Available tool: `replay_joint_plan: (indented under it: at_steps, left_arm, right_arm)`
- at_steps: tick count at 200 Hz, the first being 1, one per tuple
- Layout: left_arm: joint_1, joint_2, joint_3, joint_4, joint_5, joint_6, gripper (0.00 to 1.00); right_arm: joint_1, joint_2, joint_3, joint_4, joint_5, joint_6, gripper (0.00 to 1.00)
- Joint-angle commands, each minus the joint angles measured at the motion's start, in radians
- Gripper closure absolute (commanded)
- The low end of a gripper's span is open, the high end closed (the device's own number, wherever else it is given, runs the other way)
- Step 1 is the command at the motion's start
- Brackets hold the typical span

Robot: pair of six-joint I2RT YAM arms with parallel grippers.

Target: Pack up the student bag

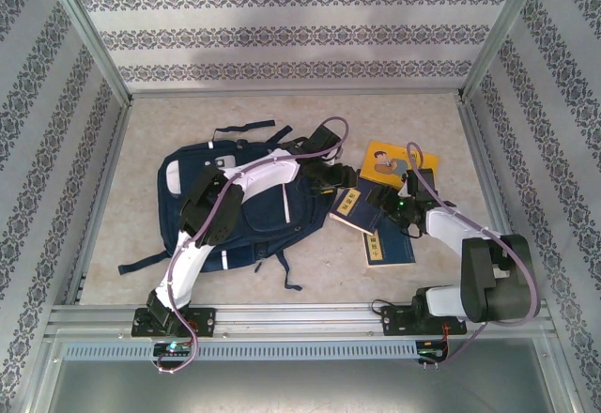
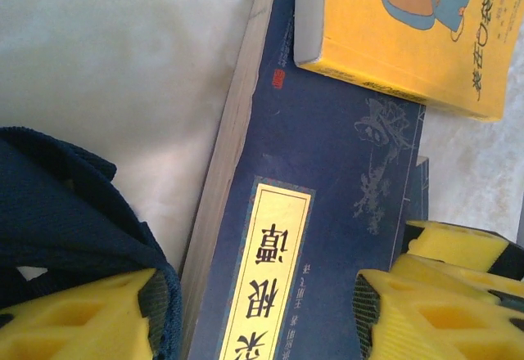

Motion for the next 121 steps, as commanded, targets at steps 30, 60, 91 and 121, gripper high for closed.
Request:
replay_joint_plan:
  at_steps: [30,60,91,121]
  left_arm:
    - [-0.042,0.092,0.043,-0.092,0.018,0.070,0.56]
    - [-0.054,0.104,0.053,-0.108,0.033,0.099,0.63]
    - [-0.060,0.108,0.054,-0.114,0.052,0.111,0.66]
    - [-0.059,0.098,0.057,-0.122,0.053,0.123,0.67]
  right_arm:
    - [-0.056,-0.040,-0.098,0.214,-0.190,0.163,0.31]
    - [-0.068,-0.017,-0.105,0.344,-0.287,0.233,0.35]
    - [-0.056,0.011,-0.104,0.422,-0.328,0.278,0.43]
    - [-0.041,0.052,-0.102,0.430,-0.326,0.274,0.54]
